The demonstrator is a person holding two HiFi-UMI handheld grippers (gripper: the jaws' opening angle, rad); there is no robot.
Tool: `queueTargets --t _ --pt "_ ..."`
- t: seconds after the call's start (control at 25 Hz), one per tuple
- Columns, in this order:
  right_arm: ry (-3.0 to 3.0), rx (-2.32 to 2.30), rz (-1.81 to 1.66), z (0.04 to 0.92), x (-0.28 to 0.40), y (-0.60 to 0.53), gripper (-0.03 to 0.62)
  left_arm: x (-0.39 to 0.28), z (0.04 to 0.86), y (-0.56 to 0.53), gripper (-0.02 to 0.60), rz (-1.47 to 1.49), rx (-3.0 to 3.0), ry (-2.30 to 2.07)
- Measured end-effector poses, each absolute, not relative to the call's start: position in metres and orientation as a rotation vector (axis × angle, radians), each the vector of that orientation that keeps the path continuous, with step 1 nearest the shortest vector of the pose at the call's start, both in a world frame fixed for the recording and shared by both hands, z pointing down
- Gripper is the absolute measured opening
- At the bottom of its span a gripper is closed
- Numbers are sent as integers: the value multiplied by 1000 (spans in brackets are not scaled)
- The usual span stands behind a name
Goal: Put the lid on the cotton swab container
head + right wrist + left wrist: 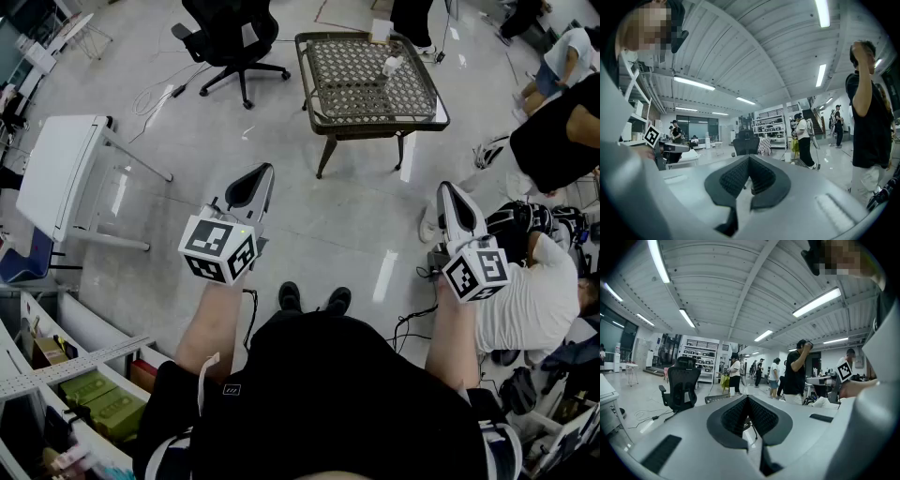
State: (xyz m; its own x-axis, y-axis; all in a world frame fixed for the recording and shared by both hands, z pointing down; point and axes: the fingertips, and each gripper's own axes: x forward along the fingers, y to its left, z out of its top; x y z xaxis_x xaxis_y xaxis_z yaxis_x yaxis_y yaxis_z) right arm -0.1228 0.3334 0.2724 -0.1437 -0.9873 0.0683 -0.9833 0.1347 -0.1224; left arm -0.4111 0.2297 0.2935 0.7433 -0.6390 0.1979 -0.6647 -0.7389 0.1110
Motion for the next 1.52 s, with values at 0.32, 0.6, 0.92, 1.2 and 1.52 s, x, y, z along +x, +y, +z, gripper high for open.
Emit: queueTargets --t 0.32,0.6,0.92,1.2,1.52 --pt "2349 -2025 -227 277 -116 338 6 -402 299 236 3 234 2762 -1041" --pt "2355 -2002 -250 282 -111 342 6 -388 305 242 3 244 2743 -1027" --pt "2375 -2022 -188 281 -98 346 9 -374 306 245 5 233 2728 -1095" --pt "2357 -1989 -211 284 -82 355 9 -348 305 258 5 241 2729 -1106" --pt "2225 -2043 -266 293 -32 376 9 -311 309 260 5 276 2758 -1038"
